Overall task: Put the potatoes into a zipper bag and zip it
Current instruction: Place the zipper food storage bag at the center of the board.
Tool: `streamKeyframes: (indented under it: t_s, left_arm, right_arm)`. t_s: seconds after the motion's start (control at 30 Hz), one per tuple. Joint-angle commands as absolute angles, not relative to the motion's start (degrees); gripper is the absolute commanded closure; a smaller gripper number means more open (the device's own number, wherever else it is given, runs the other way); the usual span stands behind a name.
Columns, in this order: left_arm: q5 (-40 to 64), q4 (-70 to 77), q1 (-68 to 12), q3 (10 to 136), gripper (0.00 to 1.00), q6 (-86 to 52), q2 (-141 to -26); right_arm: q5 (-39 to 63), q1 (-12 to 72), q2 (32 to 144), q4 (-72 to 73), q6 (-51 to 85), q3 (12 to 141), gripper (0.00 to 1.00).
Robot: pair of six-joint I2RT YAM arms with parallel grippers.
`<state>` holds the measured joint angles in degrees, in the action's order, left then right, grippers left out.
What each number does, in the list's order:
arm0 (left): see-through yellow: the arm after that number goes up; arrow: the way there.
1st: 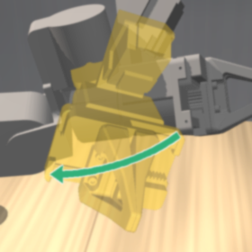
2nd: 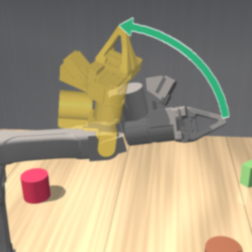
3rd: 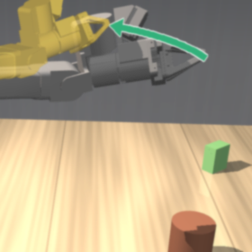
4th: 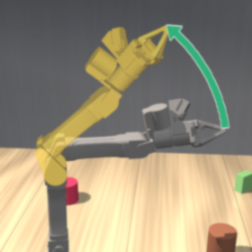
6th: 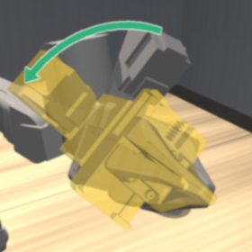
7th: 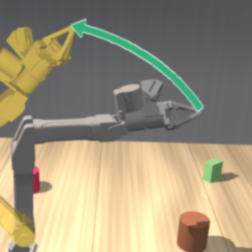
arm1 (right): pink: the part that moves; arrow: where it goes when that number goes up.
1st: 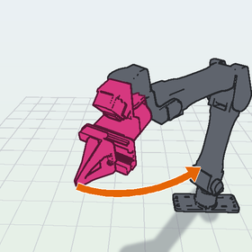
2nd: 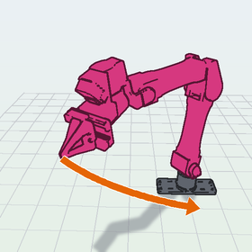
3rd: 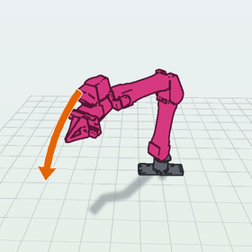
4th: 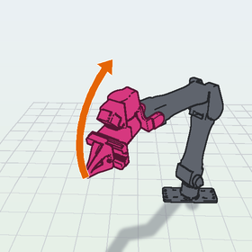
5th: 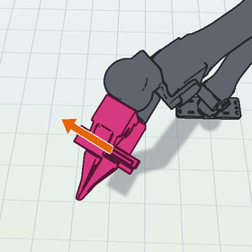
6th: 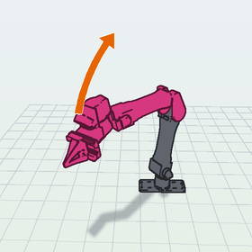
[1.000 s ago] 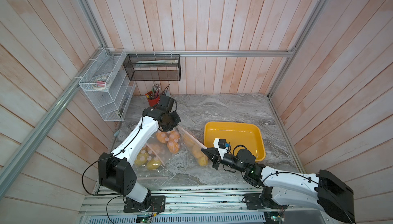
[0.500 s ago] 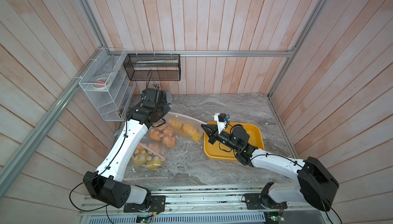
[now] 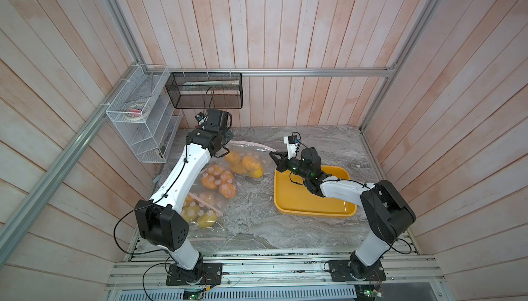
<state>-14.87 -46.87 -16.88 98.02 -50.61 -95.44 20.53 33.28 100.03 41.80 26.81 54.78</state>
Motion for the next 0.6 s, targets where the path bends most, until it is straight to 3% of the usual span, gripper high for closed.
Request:
streamKeyframes:
  t_s: [0.0,0.3,0.33,0.4,0.57]
  left_arm:
    - [-15.29,-42.54,-15.92,98.91,1.0,-49.3,-96.38]
    - [-14.13,-40.82,-12.97,98.09,1.0,-48.86,-98.36]
    - [-12.33,-40.24,-12.06,97.08,1.0,-49.04,-98.2]
    - [-7.76,-38.1,-10.08,94.7,0.79,-48.75,-97.76]
    - [-9.0,-34.5,-9.06,89.1,0.2,-46.69,-92.37]
  right_arm:
    - [25.76,31.7,102.59,43.71,28.65,57.11,1.0]
    - [28.69,31.8,102.51,47.3,28.56,56.01,1.0]
    - [28.96,31.73,102.29,47.83,28.65,55.5,0.92]
    - [28.81,31.76,101.35,48.49,28.53,54.44,0.73]
    - [26.42,31.73,96.08,43.72,26.06,53.53,0.43]
